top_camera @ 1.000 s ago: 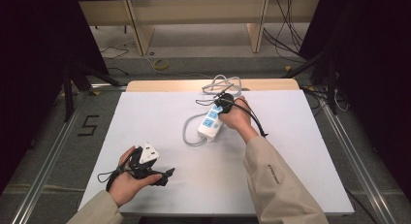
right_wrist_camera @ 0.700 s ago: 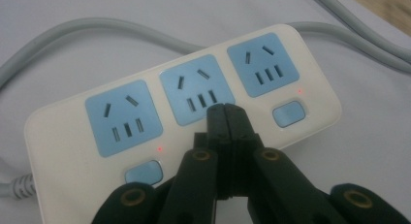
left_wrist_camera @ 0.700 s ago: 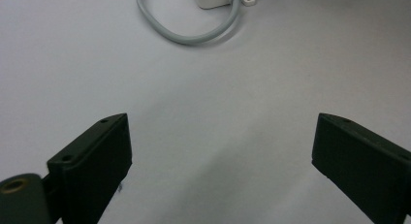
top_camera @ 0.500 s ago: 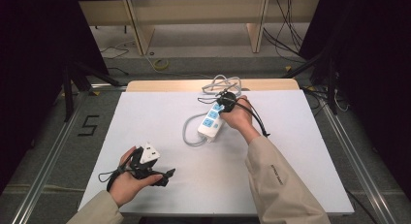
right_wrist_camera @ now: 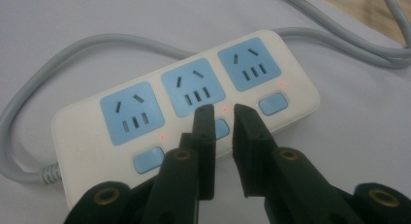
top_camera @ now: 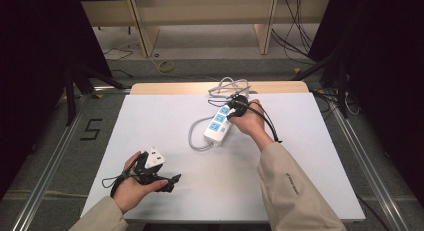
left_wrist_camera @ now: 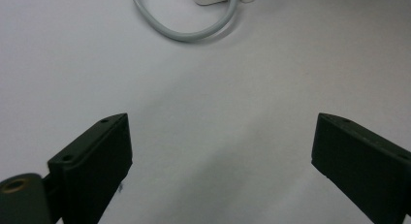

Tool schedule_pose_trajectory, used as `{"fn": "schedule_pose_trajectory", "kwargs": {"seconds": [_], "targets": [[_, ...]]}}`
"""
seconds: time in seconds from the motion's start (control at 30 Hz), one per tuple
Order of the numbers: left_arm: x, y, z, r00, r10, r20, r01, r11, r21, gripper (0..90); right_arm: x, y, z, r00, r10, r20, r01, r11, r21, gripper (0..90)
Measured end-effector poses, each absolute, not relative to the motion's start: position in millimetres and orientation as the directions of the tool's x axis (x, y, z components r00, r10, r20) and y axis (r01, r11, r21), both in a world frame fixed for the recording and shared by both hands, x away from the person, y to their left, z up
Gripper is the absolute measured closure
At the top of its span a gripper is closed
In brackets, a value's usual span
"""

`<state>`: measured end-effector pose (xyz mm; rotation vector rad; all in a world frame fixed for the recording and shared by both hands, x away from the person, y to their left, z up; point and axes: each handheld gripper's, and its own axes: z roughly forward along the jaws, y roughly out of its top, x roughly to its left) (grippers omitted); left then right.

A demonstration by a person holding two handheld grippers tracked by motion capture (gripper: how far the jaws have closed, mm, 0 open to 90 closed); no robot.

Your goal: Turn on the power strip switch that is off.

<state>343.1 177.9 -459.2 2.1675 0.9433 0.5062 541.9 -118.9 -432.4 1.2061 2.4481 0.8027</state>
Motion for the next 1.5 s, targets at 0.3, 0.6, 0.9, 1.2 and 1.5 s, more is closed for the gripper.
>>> {"fn": "schedule_pose_trajectory", "kwargs": {"seconds": [0.3, 0.6, 0.9, 1.2, 1.5], "targets": [[343.0, 176.9, -459.0, 0.655, 0.752, 0.069, 0.475, -0.482, 0.736, 7.2, 536.2, -125.4, -426.3, -0.603, 0.798, -0.006, 0.627, 0.479, 0.614, 75.3], [343.0, 177.3, -459.2, 0.654, 0.753, 0.070, 0.475, -0.481, 0.737, 7.2, 530.4, -136.9, -422.2, -0.597, 0.802, 0.003, 0.625, 0.463, 0.629, 71.6], [343.3, 178.0, -459.1, 0.653, 0.754, 0.076, 0.476, -0.485, 0.734, 7.3, 525.1, -150.5, -420.5, -0.595, 0.804, 0.000, 0.623, 0.461, 0.632, 68.6], [343.0, 179.0, -458.9, 0.646, 0.760, 0.075, 0.478, -0.478, 0.737, 7.2, 519.3, -158.3, -416.9, -0.590, 0.807, 0.006, 0.628, 0.454, 0.632, 67.8], [343.4, 179.1, -459.6, 0.643, 0.762, 0.075, 0.481, -0.478, 0.735, 7.2, 511.2, -168.2, -413.7, -0.588, 0.809, 0.010, 0.624, 0.446, 0.642, 64.9]]}}
